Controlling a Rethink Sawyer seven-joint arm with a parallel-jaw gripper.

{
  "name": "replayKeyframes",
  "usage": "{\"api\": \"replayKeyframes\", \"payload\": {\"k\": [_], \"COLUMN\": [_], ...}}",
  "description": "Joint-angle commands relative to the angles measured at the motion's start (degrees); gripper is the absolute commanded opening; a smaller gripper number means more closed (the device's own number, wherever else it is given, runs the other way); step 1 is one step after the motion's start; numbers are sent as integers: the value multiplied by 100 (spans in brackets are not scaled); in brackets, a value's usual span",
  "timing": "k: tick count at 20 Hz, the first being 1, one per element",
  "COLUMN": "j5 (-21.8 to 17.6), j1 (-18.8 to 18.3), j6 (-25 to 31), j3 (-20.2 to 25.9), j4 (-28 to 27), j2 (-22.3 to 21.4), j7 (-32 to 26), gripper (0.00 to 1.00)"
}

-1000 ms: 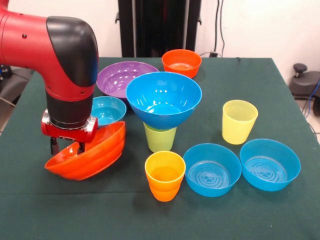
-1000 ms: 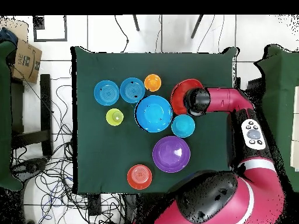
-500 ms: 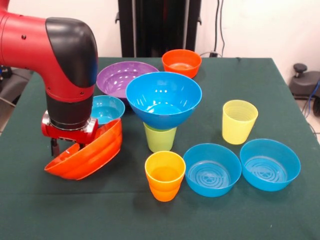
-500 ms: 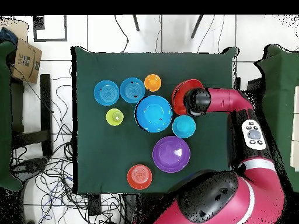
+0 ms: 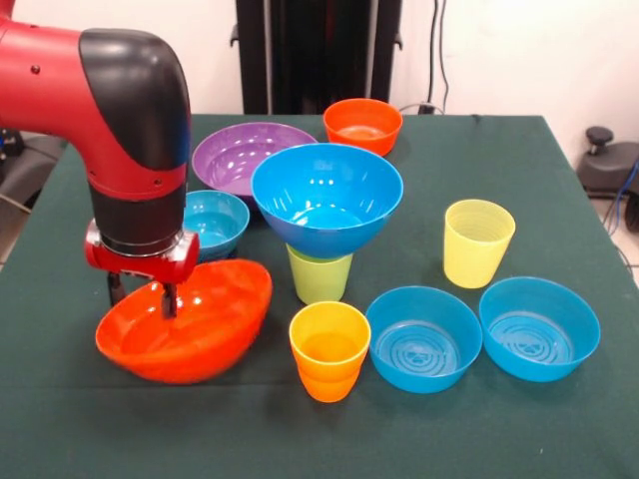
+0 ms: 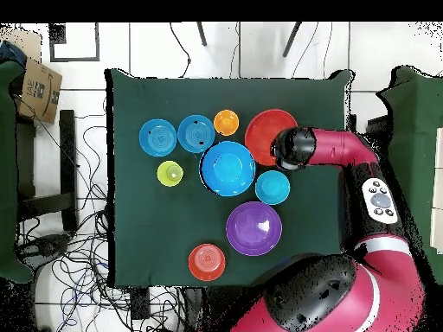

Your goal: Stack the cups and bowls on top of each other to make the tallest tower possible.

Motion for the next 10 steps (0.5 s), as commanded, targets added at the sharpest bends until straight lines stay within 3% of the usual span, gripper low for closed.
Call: {"api": "replayKeyframes", "payload": {"k": [1, 5, 10], "j5": [483, 715, 753], "j1": [8, -28, -95], "j6": [1304, 1636, 1433], "j3": [284, 312, 357], "j4": [508, 650, 835], "j2": [-481, -686, -753], "j7": [-910, -1010, -983], "gripper": [100, 100, 100]}}
